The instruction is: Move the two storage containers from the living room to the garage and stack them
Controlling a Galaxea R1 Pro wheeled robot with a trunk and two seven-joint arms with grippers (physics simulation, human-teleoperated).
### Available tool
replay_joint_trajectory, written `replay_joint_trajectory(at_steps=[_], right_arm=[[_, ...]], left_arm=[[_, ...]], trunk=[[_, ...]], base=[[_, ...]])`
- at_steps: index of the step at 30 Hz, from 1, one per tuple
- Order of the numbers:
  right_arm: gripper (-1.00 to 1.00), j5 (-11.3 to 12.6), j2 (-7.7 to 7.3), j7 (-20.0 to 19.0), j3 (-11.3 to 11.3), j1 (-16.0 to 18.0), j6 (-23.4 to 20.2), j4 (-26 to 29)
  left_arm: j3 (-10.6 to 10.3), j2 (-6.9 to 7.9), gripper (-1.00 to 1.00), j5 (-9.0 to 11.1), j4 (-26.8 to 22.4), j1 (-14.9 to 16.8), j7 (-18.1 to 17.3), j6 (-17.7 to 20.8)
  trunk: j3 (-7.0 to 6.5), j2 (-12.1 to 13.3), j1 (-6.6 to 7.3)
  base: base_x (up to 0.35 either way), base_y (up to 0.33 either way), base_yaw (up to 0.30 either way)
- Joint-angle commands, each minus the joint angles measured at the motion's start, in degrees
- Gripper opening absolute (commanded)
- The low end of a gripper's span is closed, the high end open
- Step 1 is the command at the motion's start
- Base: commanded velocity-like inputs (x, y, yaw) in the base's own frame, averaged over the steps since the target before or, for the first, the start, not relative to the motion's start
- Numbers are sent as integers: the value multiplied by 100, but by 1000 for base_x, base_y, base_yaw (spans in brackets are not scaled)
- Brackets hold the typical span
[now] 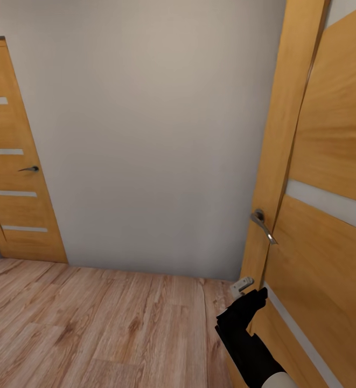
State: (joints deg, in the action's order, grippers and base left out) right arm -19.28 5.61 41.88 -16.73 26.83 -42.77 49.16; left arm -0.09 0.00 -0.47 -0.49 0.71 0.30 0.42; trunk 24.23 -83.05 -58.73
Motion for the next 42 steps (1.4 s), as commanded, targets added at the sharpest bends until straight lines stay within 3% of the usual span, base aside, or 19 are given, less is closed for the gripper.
replay_joint_trajectory(at_steps=[1,14,17,19,22,30,36,42], right_arm=[[100,-62,-5,22,-6,6,-56,3],[100,-59,-7,19,42,6,-56,111],[100,-59,-7,18,207,6,-56,117],[100,-59,-7,15,456,6,-56,119],[100,-58,-7,15,549,6,-56,119],[100,-58,-15,13,586,6,-56,120],[100,-58,-191,13,601,6,-56,120],[100,-56,-239,13,613,6,-56,120]], left_arm=[[0,0,100,-5,-4,2,4,4],[0,0,100,-28,-4,3,1,5],[0,0,100,-31,-4,6,1,5],[-2,0,100,-32,-4,4,0,6],[-1,0,100,-32,-4,3,1,9],[-6,0,100,-32,-4,3,0,6],[-9,0,100,-32,-4,6,-2,3],[-8,0,100,-33,-4,1,-3,7]], trunk=[[6,-3,0],[6,-3,0],[6,-3,0],[6,-3,0],[6,-3,0],[6,-3,0],[6,-3,0],[6,-3,0]], base=[[24,0,0],[4,0,0],[0,0,0],[0,0,0],[0,0,0],[0,0,0],[0,0,0],[0,0,0]])
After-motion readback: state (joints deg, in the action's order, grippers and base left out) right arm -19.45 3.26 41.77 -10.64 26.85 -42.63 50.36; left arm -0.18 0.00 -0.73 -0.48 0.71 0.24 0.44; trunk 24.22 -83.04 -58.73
